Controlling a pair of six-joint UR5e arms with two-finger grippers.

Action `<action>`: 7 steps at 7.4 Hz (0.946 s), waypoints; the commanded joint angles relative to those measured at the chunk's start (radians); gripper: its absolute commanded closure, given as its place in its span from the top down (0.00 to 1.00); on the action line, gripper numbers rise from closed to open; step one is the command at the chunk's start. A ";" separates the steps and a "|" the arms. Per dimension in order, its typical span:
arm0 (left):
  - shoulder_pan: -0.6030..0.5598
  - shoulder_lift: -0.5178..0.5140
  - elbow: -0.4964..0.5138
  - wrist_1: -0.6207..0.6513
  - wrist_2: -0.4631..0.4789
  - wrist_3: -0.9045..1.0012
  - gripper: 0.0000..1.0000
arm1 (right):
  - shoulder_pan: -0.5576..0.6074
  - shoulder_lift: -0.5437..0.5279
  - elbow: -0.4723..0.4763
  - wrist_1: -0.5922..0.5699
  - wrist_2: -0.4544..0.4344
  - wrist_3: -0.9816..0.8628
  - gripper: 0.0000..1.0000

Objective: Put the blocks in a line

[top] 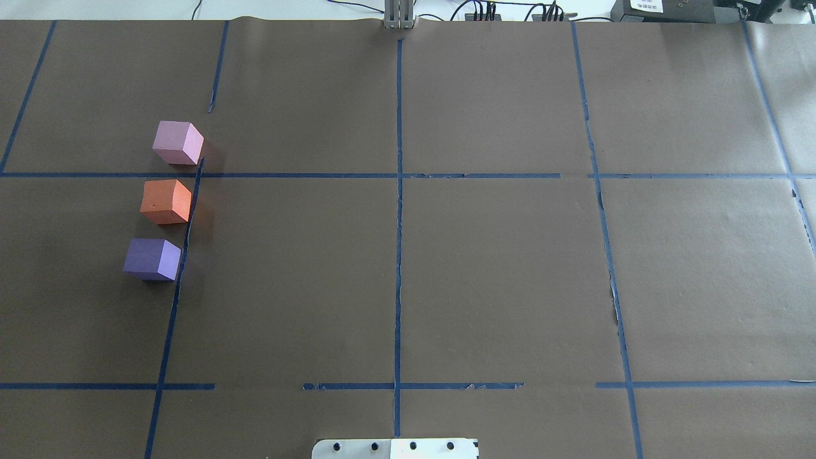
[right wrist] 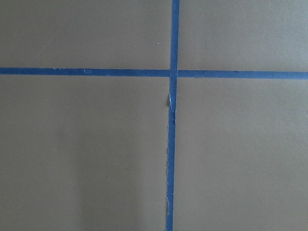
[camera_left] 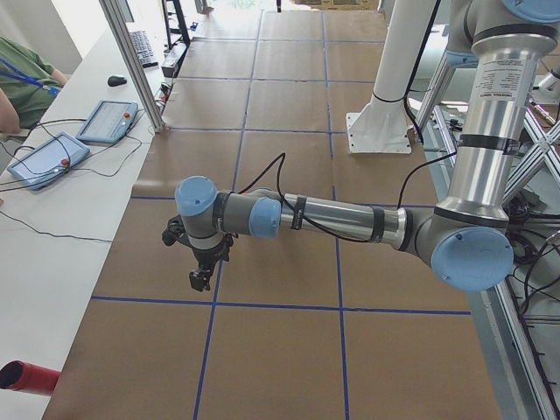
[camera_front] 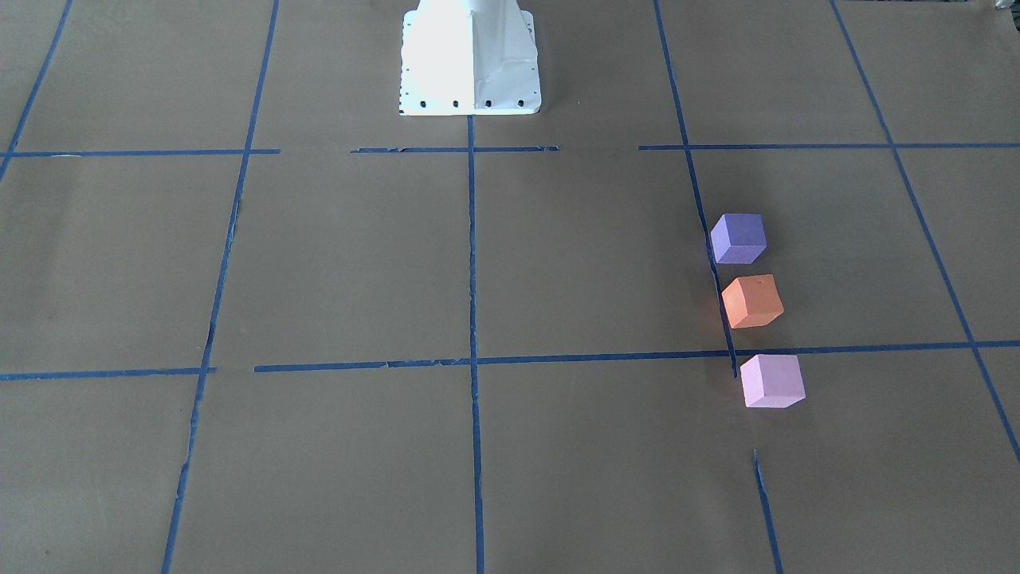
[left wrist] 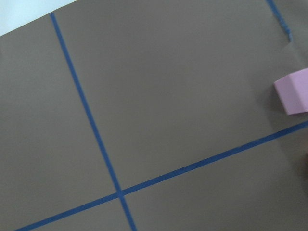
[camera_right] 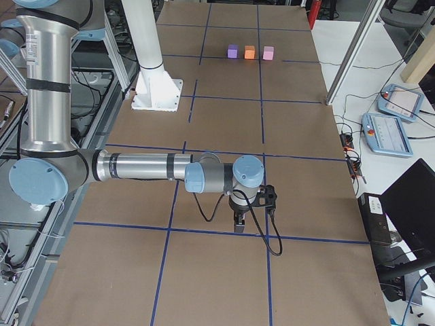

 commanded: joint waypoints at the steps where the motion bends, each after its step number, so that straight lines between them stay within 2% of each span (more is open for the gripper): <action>1: -0.020 0.017 0.014 0.009 -0.002 0.010 1.00 | 0.001 0.000 0.000 0.000 0.000 0.000 1.00; 3: -0.025 0.053 0.015 0.011 -0.003 -0.024 1.00 | -0.001 0.000 0.000 0.000 0.000 0.000 1.00; 7: -0.029 0.067 0.006 0.008 -0.014 -0.274 1.00 | 0.001 0.000 0.000 0.000 0.000 0.000 1.00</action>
